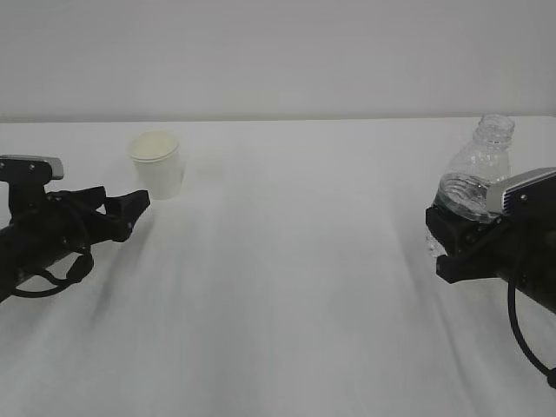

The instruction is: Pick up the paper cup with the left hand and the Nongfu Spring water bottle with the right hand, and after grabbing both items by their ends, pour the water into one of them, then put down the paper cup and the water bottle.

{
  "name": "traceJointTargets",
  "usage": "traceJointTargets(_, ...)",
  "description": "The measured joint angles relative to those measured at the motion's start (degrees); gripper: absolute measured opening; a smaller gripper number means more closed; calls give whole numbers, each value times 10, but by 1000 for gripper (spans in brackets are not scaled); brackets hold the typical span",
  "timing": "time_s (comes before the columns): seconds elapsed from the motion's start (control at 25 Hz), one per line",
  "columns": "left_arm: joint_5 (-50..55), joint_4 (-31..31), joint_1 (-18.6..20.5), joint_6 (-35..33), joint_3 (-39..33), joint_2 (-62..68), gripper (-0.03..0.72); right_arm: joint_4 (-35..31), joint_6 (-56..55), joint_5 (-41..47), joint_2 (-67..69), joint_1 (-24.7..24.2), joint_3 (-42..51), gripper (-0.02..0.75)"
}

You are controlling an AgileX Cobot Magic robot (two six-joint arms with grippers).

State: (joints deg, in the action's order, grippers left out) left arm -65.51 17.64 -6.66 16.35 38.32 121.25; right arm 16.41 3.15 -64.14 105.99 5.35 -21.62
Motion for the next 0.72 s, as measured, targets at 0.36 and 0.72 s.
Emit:
traceJointTargets(0.36, 0, 34, 0, 0, 60, 57, 600, 6, -1, 0, 0, 0, 0, 368)
traceJointTargets(0.72, 0, 52, 0, -14, 129, 92, 600, 7, -2, 0, 0, 0, 0, 368)
